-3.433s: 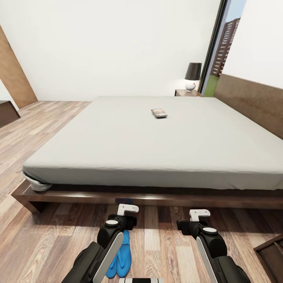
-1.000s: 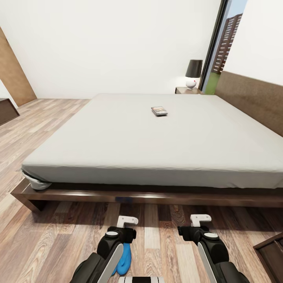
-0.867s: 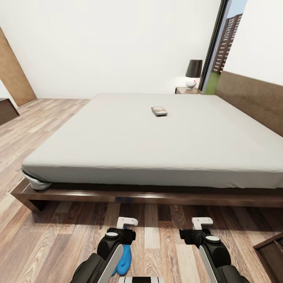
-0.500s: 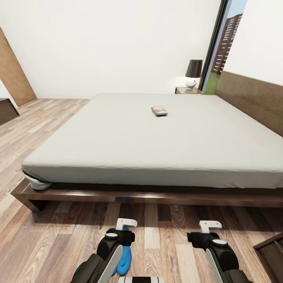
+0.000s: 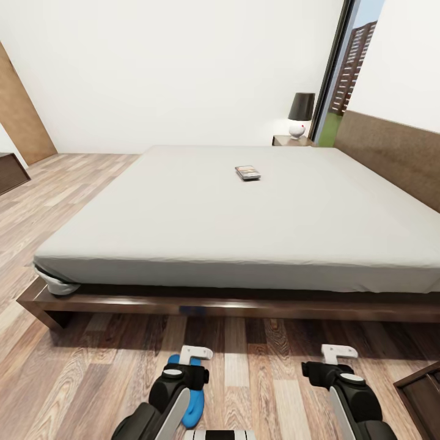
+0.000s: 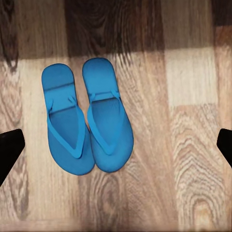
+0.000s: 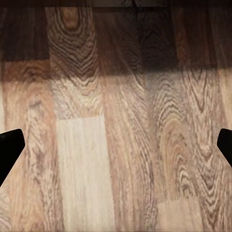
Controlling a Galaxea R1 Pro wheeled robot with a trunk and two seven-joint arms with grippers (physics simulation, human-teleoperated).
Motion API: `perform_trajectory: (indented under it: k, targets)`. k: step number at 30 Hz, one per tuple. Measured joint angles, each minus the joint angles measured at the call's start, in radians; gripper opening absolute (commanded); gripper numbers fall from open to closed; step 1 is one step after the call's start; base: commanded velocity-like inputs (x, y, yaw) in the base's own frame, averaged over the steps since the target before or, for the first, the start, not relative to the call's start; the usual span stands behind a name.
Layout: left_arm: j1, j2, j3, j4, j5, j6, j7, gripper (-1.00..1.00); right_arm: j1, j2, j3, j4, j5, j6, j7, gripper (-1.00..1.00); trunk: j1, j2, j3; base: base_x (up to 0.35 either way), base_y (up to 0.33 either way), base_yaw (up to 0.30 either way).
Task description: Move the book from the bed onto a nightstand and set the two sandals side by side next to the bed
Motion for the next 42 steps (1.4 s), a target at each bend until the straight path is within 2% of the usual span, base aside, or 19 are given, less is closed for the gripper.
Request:
perform_trajectory:
  k: [8,12,21,37,42]
  targets:
    - [0.009,0.005,0.000,0.001,0.000,0.001,-0.002,1.00,0.001,-0.003,-0.004,-0.001,0.000,0.000,-0.001,1.00,0.000,0.000,0.000,0.000,0.000,0.000]
    - [0.011,0.009,0.000,0.000,0.000,0.001,-0.002,1.00,0.001,-0.003,-0.004,-0.002,0.001,0.000,-0.002,1.00,-0.002,0.001,0.015,0.000,0.000,0.000]
    - [0.012,0.013,-0.001,-0.004,-0.002,0.001,-0.001,1.00,0.005,-0.003,-0.005,-0.002,0.001,-0.001,-0.002,1.00,-0.002,0.001,0.015,0.000,0.000,0.000]
    - [0.013,0.014,-0.003,-0.007,-0.003,0.001,0.001,1.00,0.007,-0.003,-0.004,-0.003,0.002,-0.001,-0.002,1.00,-0.002,0.001,0.015,0.000,0.000,0.000]
    - [0.013,0.014,-0.003,-0.007,-0.003,0.001,0.001,1.00,0.007,-0.003,-0.002,-0.003,0.002,-0.001,-0.002,1.00,0.000,0.000,0.000,0.000,0.000,0.000]
